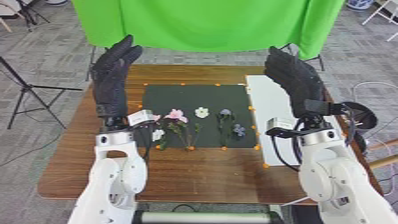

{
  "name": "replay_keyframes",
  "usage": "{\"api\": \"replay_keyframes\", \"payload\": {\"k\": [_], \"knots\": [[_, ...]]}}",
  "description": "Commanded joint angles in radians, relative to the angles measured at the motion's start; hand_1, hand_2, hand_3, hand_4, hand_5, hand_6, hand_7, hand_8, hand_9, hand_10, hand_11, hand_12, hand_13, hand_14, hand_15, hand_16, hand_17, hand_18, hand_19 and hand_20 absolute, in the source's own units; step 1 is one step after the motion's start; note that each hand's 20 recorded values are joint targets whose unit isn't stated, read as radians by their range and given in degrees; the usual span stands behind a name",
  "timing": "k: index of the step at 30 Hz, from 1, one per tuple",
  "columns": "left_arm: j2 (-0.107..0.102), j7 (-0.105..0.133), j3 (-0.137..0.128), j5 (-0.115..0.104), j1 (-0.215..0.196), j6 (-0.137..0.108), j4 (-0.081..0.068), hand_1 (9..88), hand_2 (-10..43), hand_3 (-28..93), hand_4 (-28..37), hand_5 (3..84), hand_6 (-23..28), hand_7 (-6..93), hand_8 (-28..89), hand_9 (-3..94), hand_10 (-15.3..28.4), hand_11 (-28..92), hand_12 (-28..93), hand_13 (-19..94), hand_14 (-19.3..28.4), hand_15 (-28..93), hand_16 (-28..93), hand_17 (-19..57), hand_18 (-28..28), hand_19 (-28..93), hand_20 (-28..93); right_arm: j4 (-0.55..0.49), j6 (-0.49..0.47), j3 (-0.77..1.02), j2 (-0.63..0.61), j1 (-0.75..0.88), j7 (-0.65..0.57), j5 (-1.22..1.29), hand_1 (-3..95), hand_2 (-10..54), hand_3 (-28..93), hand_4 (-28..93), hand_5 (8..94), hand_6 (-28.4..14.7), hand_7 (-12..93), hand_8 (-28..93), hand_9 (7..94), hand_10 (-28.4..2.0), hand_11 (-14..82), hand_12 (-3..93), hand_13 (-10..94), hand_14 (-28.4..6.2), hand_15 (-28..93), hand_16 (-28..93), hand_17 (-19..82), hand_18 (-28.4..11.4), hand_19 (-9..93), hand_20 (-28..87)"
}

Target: Arrange flowers

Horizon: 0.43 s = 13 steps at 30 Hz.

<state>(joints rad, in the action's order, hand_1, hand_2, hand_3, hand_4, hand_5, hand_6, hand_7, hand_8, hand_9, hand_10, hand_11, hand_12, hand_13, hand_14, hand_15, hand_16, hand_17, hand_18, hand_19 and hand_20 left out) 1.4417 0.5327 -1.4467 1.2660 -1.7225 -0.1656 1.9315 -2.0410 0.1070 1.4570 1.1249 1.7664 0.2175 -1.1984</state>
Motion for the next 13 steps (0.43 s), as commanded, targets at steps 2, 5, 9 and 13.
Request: {"api": "replay_keyframes", "payload": {"k": [2,5,9,13], "knots": [[0.005,-0.005,0.004,-0.015,0.0,-0.002,-0.002,30.0,-2.0,71,-22.9,51.9,1.3,15.8,-8,50.3,13.0,21,12,41,15.5,19,-1,14.9,11.2,6,23,-0.005,0.007,-0.009,0.007,0.01,0.005,0.006,4.9,2.7,77,-16,45.8,-2.4,8,-8,40.5,-14.2,4.1,9.4,28,-15.3,7,14,16,-16.4,9,24],[0.008,-0.004,0.007,-0.02,0.002,-0.003,-0.005,30.0,-2.1,71,-22.9,51.9,1.4,15.7,-8,50.3,13.0,21,12,41,15.5,19,-1,14.9,11.2,6,23,-0.003,0.013,-0.008,0.008,0.01,0.004,0.006,5.0,2.8,77,-16,45.9,-2.3,8,-8,40.6,-14.2,4.1,9.4,28,-15.4,7,14,16,-16.4,9,24],[0.008,-0.002,0.009,-0.018,0.004,-0.006,-0.005,29.9,-2.2,71,-22.9,51.9,1.5,15.6,-8,50.4,13.0,21,12,41,15.4,19,-1,14.9,11.2,6,23,-0.005,0.012,-0.009,0.008,0.012,0.008,0.021,5.0,2.8,77,-16,46.1,-2.3,8,-8,40.5,-14.0,4.1,9.5,28,-15.4,7,14,16,-16.4,9,24],[0.009,-0.001,0.01,-0.021,0.005,-0.01,-0.008,29.9,-2.1,71,-22.9,51.9,1.6,15.4,-8,50.3,13.0,21,12,41,15.4,19,-1,14.9,11.2,6,23,-0.005,0.006,-0.012,0.009,0.012,0.003,0.015,5.0,2.9,77,-16,46.4,-2.3,8,-8,40.8,-14.1,4.2,9.5,29,-15.4,8,14,16,-16.4,9,24]]}}
